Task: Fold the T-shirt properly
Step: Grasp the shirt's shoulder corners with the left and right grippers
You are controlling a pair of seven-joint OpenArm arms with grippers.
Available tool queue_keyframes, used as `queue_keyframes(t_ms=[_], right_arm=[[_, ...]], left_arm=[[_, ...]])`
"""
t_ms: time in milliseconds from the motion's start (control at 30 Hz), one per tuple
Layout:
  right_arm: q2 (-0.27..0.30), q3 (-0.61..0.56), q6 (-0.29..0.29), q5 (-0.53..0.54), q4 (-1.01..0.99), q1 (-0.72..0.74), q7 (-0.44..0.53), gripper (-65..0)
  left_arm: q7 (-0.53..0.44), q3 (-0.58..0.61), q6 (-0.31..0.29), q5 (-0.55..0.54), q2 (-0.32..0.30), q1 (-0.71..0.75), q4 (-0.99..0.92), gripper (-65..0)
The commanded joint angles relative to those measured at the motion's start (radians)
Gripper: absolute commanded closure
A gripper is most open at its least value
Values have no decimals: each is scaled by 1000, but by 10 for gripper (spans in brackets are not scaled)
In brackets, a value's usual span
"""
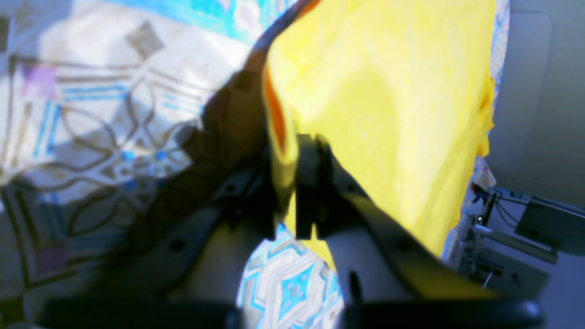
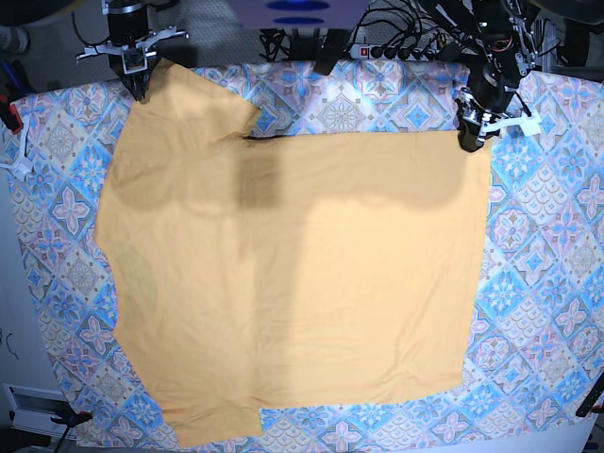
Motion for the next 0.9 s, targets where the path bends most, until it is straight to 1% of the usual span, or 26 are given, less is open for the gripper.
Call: queue_keyframes(t_ms=[0, 33, 100, 300, 400, 500, 600, 667, 767, 867], right_arm=[[5, 6, -7, 6, 15, -7, 5, -16], [5, 6, -7, 6, 17, 0, -12, -16], [5, 6, -7, 6, 17, 11, -22, -19], [5, 3, -7, 14, 69, 23, -41, -87], [5, -2, -7, 23, 81, 48, -118, -135], [5, -3, -7, 118, 104, 71, -185, -197], [5, -3, -4, 265, 141, 92, -242, -241], [14, -3, -4, 350, 170, 98, -280, -250], [51, -26, -4, 426, 208, 95, -337, -250], [76, -49, -4, 520, 216, 95, -366, -251]], left_arm=[[-2, -3, -10, -6, -8, 5, 11, -13], [-2, -1, -10, -6, -8, 7, 11, 0], [-2, -1, -10, -6, -8, 13, 11, 0], [-2, -1, -10, -5, -10, 15, 13, 0], [-2, -1, -10, 12, -10, 15, 13, 0], [-2, -1, -10, 46, -10, 15, 13, 0], [-2, -1, -10, 51, -10, 15, 13, 0], [-2, -1, -10, 51, -10, 15, 13, 0], [-2, -1, -10, 51, -10, 15, 13, 0], [-2, -1, -10, 51, -10, 13, 13, 0]])
